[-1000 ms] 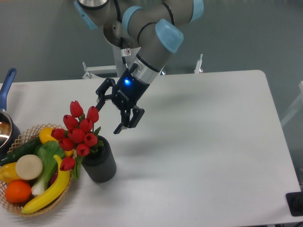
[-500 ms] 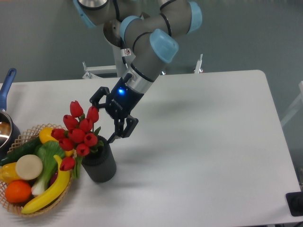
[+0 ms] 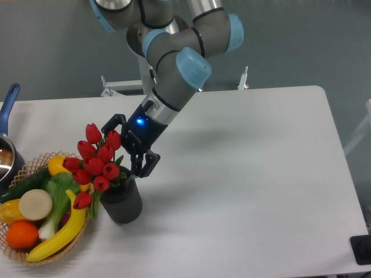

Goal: Pick up the flowers from the vase
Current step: 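Lower the open gripper around the tulip stems above the vase rim, then close the gripper on the tulip stems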

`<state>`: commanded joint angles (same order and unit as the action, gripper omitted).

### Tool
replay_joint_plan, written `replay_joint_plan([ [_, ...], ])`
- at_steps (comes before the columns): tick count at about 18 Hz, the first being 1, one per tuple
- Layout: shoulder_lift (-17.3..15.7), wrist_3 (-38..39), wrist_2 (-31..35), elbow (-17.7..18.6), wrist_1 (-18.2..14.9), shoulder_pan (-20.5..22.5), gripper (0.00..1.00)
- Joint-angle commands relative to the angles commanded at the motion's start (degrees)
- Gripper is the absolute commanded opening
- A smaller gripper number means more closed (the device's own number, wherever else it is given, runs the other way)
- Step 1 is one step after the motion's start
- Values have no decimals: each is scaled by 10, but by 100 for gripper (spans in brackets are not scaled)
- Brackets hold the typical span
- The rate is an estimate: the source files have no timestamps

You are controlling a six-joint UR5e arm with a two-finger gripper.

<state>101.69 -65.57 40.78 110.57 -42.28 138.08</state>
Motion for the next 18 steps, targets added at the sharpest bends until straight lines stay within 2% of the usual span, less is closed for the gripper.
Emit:
replay_joint_plan([
  [18, 10, -17, 8, -2, 0, -15, 100],
])
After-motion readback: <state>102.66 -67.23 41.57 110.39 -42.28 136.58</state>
